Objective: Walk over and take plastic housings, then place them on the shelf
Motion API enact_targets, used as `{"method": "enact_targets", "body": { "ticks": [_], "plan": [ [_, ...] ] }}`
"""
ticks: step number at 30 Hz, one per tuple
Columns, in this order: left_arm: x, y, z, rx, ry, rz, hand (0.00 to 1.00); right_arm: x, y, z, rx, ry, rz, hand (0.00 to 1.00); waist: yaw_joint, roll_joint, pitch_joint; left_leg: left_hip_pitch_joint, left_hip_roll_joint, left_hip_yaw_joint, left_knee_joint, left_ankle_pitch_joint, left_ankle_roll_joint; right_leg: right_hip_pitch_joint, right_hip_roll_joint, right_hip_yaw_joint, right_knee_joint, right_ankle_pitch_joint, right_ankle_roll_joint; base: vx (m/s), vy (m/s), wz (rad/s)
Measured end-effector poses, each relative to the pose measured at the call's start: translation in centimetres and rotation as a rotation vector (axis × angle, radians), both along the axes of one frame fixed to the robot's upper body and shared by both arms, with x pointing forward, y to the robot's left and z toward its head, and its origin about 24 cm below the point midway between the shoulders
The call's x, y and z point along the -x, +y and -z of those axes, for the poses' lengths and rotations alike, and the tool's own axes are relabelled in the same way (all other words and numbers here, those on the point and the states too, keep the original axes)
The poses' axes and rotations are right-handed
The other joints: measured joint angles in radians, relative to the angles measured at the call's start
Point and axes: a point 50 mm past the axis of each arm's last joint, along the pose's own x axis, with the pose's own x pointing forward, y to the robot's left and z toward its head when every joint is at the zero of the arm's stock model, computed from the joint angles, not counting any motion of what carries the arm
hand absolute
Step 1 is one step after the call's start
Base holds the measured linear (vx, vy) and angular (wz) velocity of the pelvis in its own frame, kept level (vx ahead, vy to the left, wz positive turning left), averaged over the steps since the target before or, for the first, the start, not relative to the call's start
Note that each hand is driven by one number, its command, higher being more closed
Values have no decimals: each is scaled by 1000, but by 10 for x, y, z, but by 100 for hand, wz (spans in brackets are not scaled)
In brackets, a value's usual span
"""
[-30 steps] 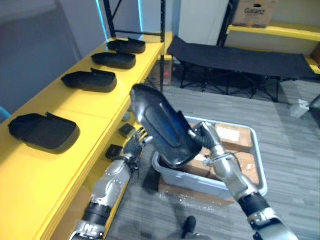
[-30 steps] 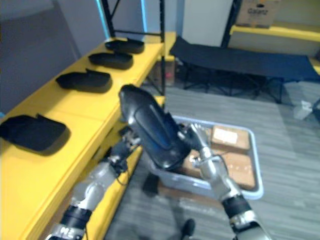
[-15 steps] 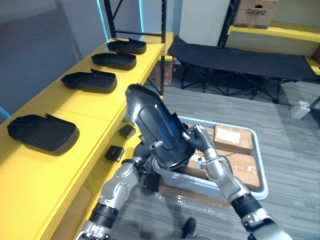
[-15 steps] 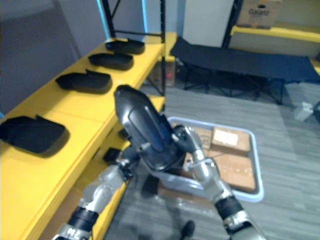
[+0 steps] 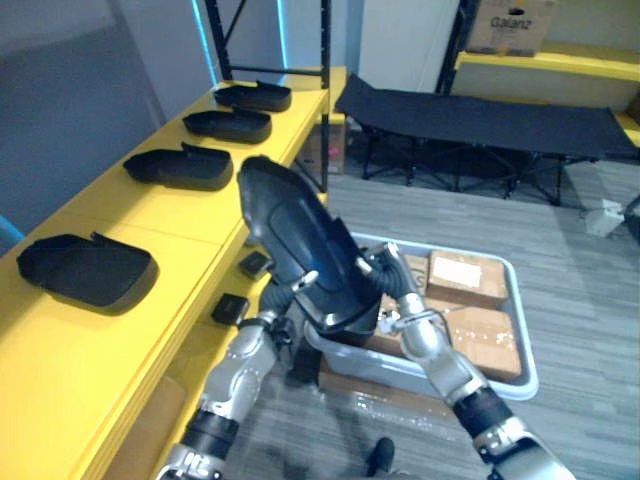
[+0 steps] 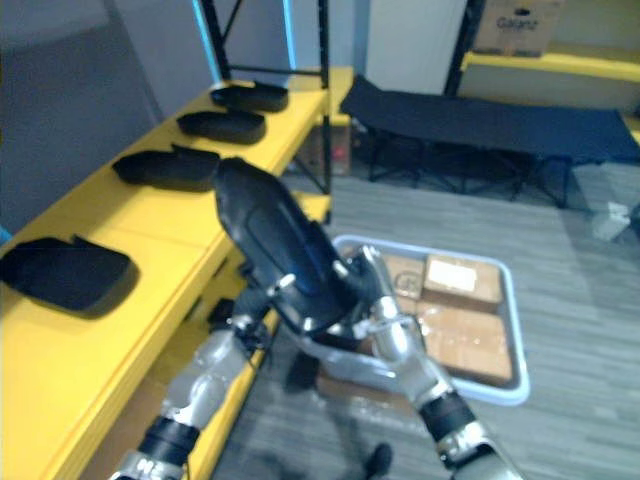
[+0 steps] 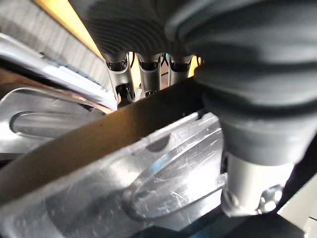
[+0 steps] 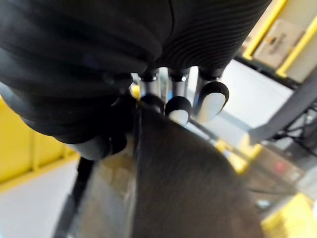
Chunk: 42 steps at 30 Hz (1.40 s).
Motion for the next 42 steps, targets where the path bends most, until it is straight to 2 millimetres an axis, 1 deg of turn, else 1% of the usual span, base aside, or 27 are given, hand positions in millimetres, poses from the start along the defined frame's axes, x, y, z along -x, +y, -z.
{"method": "enact_targets", "body": {
  "ticks": [3, 7, 9, 13, 18, 19, 24, 27, 30, 34, 38, 42],
  "plan": [
    [-1, 3, -3, 3, -9, -21, 100, 1, 3, -3, -34, -8, -2, 100, 0, 0, 0, 0, -1, 0, 0, 0, 0, -1, 0, 0, 0, 0, 0, 0, 0, 0],
    [-1, 5, -16, -17, -58, -74, 100, 3, 10, -10, -71, -34, -26, 100, -2, 2, -2, 1, -1, 1, 0, 0, 0, -1, 2, 4, 0, 1, -2, 5, -1, -2],
    [-1, 6, -20, -25, -72, -89, 100, 4, 12, -13, -82, -44, -33, 100, -3, 3, -2, 1, 0, 1, 2, 0, 0, -1, 3, 7, 0, 2, -2, 5, -2, -2],
    [-2, 12, -27, -83, -123, -124, 100, 5, 17, -14, -105, -44, -45, 100, -2, 4, -3, -1, -2, 2, 16, 0, 0, 1, 6, 20, 0, 4, -5, 5, -4, -5],
    [-2, 12, -32, -108, -162, -136, 100, 6, 17, -14, -127, -40, -48, 100, -2, 14, -10, 0, -5, 3, 16, 0, 1, 0, 11, 33, 0, 4, -6, -4, -9, -3],
    [-2, 12, -33, -113, -170, -140, 100, 6, 17, -14, -131, -39, -49, 0, -2, 14, -10, 0, -5, 3, 16, 0, 1, -1, 11, 33, 0, 4, -6, -13, -1, -3],
    [-2, 17, -46, -144, -242, -175, 100, 10, 20, -16, -154, -65, -76, 0, -4, 15, -10, -1, -2, 3, 15, 0, 1, -4, 14, 35, 0, 6, -9, -3, -1, -1],
    [0, 18, -58, -155, -302, -194, 100, 13, 22, -18, -190, -63, -101, 0, -3, 16, -9, -3, 0, 3, 12, 0, 1, -8, 16, 33, 0, 5, -11, -10, -7, 0],
    [2, 21, -71, -207, -381, -245, 100, 14, 23, -17, -246, -23, -134, 0, -3, 16, -9, -3, 0, 5, -3, 0, 1, -17, 18, 28, 0, 4, -11, -21, -14, -1],
    [9, 26, -87, -283, -493, -333, 100, 17, 22, -8, -348, 88, -196, 0, -1, 16, -9, -4, 2, 5, -20, 0, 1, -23, 19, 12, 0, 2, -13, 0, 0, 0],
    [20, 38, -95, -318, -569, -469, 100, 21, 21, -1, -380, 152, -252, 0, 0, 16, -9, -3, 8, 5, -19, 0, 1, -22, 25, 10, 0, 1, -14, 0, 0, 0],
    [29, 53, -91, -419, -579, -614, 100, 20, 15, -2, -382, 153, -254, 0, 1, 16, -9, -2, 10, 5, -19, 0, 1, -22, 29, 10, 0, 0, -15, 0, 0, 0]
  ]
}}
